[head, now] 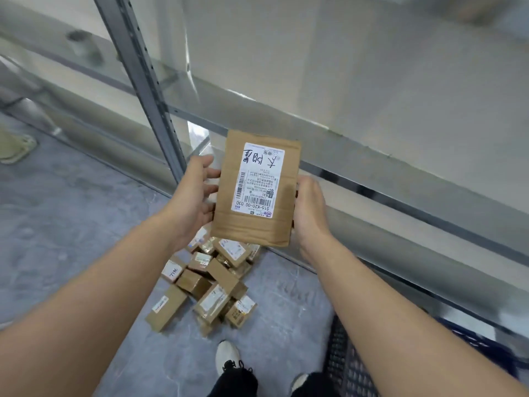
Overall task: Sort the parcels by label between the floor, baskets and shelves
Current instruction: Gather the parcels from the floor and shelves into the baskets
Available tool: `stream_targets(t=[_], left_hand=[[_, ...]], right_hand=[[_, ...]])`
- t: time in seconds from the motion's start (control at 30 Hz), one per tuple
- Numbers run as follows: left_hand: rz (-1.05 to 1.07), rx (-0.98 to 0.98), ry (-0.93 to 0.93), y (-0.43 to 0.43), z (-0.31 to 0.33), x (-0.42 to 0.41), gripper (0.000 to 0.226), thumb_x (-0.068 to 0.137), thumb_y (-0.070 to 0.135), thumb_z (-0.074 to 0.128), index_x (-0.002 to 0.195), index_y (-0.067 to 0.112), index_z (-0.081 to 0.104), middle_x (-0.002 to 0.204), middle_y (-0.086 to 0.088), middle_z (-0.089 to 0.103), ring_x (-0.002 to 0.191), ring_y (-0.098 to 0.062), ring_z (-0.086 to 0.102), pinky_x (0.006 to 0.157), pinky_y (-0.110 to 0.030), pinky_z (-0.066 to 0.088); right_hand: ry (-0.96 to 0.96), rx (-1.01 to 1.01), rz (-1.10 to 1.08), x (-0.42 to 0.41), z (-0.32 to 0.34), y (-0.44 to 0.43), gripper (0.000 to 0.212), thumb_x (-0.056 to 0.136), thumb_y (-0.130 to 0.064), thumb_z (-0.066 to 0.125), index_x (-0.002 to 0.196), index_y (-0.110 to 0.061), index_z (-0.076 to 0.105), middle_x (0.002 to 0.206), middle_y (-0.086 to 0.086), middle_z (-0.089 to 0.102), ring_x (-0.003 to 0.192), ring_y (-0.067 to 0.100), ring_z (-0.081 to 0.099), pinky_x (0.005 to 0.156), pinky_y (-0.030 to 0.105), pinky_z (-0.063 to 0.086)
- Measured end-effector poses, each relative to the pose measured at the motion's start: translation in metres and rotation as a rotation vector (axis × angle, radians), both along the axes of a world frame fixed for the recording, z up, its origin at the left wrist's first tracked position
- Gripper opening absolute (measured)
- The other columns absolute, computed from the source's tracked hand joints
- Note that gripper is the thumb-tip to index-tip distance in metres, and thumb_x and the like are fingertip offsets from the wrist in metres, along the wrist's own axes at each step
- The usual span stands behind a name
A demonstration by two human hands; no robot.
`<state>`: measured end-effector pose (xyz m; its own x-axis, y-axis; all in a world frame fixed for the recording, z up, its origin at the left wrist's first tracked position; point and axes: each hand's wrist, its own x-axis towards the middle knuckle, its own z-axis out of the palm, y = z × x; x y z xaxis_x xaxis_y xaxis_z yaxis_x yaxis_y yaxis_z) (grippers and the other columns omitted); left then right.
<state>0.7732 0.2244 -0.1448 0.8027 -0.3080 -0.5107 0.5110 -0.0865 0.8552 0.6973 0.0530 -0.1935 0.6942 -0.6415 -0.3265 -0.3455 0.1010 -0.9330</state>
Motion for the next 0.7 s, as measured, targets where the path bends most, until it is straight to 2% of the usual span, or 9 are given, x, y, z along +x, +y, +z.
stream_targets(t=[0.07, 0.1, 0.23, 0.33, 0.5, 0.6, 0.67, 0.7], left_hand=[[0.006, -0.028, -0.041, -0.005, 0.035, -0.008, 0.053, 0.096, 0.06, 0.04, 0.115, 0.016, 0.063, 0.1, -0.006, 0.067, 0.076, -0.025, 0.066, 0.079, -0.04, 0.052], [0.008, -0.04, -0.063, -0.007, 0.052, -0.014, 0.051, 0.097, 0.059, 0.04, 0.112, 0.016, 0.062, 0.097, -0.007, 0.067, 0.075, -0.026, 0.066, 0.078, -0.041, 0.052], [-0.005, -0.063, -0.157, -0.016, 0.122, -0.048, 0.051, 0.096, 0.059, 0.039, 0.11, 0.015, 0.06, 0.098, -0.012, 0.067, 0.08, -0.033, 0.068, 0.084, -0.049, 0.056], [-0.031, -0.089, -0.253, -0.025, 0.174, -0.077, 0.046, 0.097, 0.058, 0.04, 0.108, 0.017, 0.059, 0.096, -0.013, 0.066, 0.082, -0.035, 0.068, 0.084, -0.05, 0.055], [-0.129, -0.141, -0.468, -0.042, 0.265, -0.127, 0.042, 0.098, 0.06, 0.036, 0.116, 0.033, 0.063, 0.099, -0.01, 0.065, 0.097, -0.038, 0.067, 0.092, -0.052, 0.055], [-0.176, -0.17, -0.546, -0.052, 0.308, -0.148, 0.042, 0.098, 0.061, 0.035, 0.11, 0.036, 0.066, 0.1, -0.009, 0.07, 0.106, -0.041, 0.068, 0.097, -0.055, 0.054], [-0.206, -0.217, -0.59, -0.058, 0.333, -0.157, 0.042, 0.099, 0.059, 0.034, 0.109, 0.036, 0.068, 0.091, -0.003, 0.077, 0.104, -0.038, 0.069, 0.095, -0.054, 0.056], [-0.227, -0.241, -0.61, -0.061, 0.344, -0.16, 0.042, 0.099, 0.057, 0.034, 0.109, 0.036, 0.069, 0.086, 0.001, 0.078, 0.103, -0.036, 0.07, 0.095, -0.053, 0.056]], right_hand=[[-0.063, -0.036, -0.005, -0.007, 0.035, -0.006, 0.026, 0.096, -0.047, 0.042, 0.088, -0.026, 0.055, 0.089, -0.009, 0.063, 0.085, 0.017, 0.054, 0.077, 0.039, 0.045], [-0.087, -0.04, -0.004, -0.013, 0.052, -0.011, 0.027, 0.097, -0.046, 0.043, 0.09, -0.024, 0.056, 0.09, -0.008, 0.064, 0.086, 0.017, 0.055, 0.077, 0.039, 0.045], [-0.17, -0.048, -0.035, -0.044, 0.125, -0.024, 0.044, 0.087, -0.057, 0.043, 0.108, -0.024, 0.064, 0.1, -0.003, 0.072, 0.092, 0.02, 0.063, 0.085, 0.044, 0.051], [-0.222, -0.07, -0.036, -0.07, 0.18, -0.032, 0.049, 0.078, -0.064, 0.042, 0.103, -0.026, 0.061, 0.087, -0.004, 0.066, 0.083, 0.022, 0.057, 0.084, 0.045, 0.05], [-0.38, -0.204, -0.065, -0.119, 0.278, -0.04, 0.054, 0.082, -0.06, 0.041, 0.111, -0.021, 0.065, 0.097, -0.006, 0.069, 0.092, 0.019, 0.062, 0.089, 0.041, 0.05], [-0.453, -0.259, -0.132, -0.141, 0.321, -0.044, 0.043, 0.091, -0.058, 0.043, 0.109, -0.023, 0.061, 0.099, -0.004, 0.069, 0.094, 0.018, 0.062, 0.095, 0.043, 0.051], [-0.492, -0.307, -0.19, -0.155, 0.345, -0.048, 0.034, 0.097, -0.054, 0.046, 0.106, -0.024, 0.058, 0.1, -0.003, 0.069, 0.094, 0.019, 0.062, 0.099, 0.047, 0.052], [-0.508, -0.327, -0.218, -0.161, 0.357, -0.049, 0.034, 0.094, -0.056, 0.045, 0.104, -0.026, 0.057, 0.102, -0.002, 0.07, 0.096, 0.02, 0.063, 0.099, 0.048, 0.053]])
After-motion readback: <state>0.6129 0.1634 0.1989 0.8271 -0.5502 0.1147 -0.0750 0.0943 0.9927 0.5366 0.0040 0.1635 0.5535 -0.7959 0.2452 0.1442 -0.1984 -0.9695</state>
